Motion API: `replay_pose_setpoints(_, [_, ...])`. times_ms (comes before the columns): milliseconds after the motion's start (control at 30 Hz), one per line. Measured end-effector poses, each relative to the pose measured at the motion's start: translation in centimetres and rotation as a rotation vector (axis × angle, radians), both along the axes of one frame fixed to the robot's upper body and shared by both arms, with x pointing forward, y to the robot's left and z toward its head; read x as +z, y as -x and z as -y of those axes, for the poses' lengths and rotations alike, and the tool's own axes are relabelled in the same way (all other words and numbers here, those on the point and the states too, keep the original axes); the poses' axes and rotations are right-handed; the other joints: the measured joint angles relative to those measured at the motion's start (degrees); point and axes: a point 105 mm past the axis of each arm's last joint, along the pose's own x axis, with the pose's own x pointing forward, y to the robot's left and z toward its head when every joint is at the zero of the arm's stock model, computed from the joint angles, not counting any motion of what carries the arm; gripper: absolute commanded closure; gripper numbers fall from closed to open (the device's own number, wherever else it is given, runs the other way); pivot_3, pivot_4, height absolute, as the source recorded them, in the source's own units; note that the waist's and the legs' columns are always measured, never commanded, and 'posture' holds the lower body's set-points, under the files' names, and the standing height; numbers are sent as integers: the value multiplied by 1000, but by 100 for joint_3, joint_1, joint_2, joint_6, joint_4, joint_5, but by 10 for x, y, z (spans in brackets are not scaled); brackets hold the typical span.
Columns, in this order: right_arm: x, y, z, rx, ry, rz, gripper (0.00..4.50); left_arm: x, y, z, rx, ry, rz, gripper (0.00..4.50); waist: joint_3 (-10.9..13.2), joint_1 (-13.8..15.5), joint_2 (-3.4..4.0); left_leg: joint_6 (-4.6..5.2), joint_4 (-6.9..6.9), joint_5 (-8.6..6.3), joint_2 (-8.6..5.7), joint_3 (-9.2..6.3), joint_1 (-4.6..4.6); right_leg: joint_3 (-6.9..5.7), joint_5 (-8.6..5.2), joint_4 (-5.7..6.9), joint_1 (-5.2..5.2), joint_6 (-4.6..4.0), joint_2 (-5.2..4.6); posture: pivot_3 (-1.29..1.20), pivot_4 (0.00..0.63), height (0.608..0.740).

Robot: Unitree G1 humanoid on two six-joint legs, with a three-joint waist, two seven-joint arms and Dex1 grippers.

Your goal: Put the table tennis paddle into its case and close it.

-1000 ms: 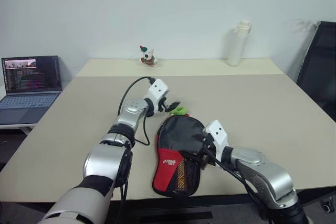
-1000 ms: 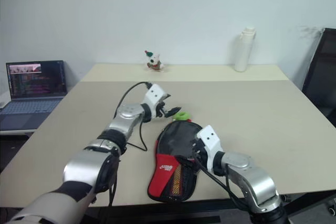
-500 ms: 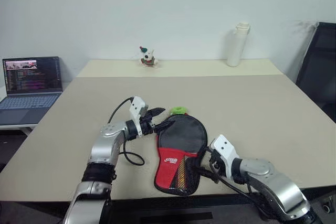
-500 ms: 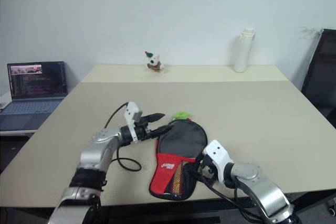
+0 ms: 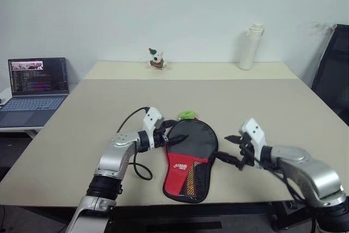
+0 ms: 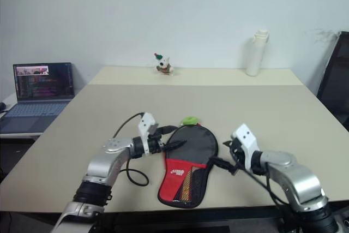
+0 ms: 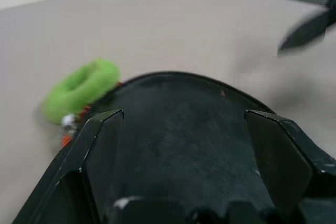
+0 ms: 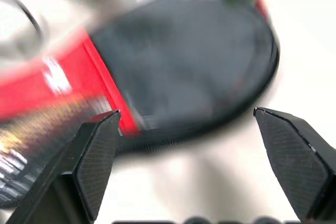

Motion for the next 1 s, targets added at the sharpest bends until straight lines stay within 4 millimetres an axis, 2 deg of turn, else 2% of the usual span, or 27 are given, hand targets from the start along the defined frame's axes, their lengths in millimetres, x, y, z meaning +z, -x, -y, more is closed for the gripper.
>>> replay_pose_setpoints(67, [14, -6, -1, -7, -29, 21, 60, -6, 0, 2, -2, -13, -10, 496, 0, 2, 0, 0, 0, 0, 0, -2, -1, -2, 0, 0, 0, -1, 0, 0, 150, 740])
replay_pose_setpoints(167, [23, -22, -4, -47, -79, 22, 60, -10, -3, 4, 4, -19, -12, 496, 0, 3, 0, 0, 1, 0, -2, 2, -2, 2, 0, 1, 0, -1, -2, 0, 150, 740])
replay_pose_setpoints(400, [36, -80, -29, -193, -196, -26, 60, -24, -9, 8, 18, -51, -18, 496, 0, 1, 2, 1, -1, 0, 0, 9, -11, 0, 19, 0, -10, -32, -2, 0, 150, 740])
replay_pose_setpoints(533, [27, -107, -47, -274, -227, -92, 60, -24, -10, 6, 20, -60, -5, 496, 0, -5, 3, 1, -1, 0, 2, 11, -16, 5, 20, 1, -17, -34, -7, 0, 150, 740])
replay_pose_setpoints(700, [11, -130, -69, -341, -243, -158, 60, -25, -10, 7, 19, -59, -5, 496, 0, -36, 3, 1, -3, 0, 5, 9, -20, 3, 20, 1, -19, -34, -13, 0, 150, 740])
replay_pose_setpoints(833, [-9, -140, -76, -389, -231, -197, 60, -25, -10, 7, 19, -59, -5, 496, 1, -49, 4, 1, -4, 0, 9, 8, -22, 2, 21, 1, -19, -34, -18, 0, 150, 740])
replay_pose_setpoints(1000, [-28, -146, -75, -447, -208, -226, 60, -25, -9, 7, 21, -60, -2, 496, 2, -83, 6, 1, -6, 0, 11, 8, -22, 3, 21, 1, -19, -34, -22, 0, 150, 740])
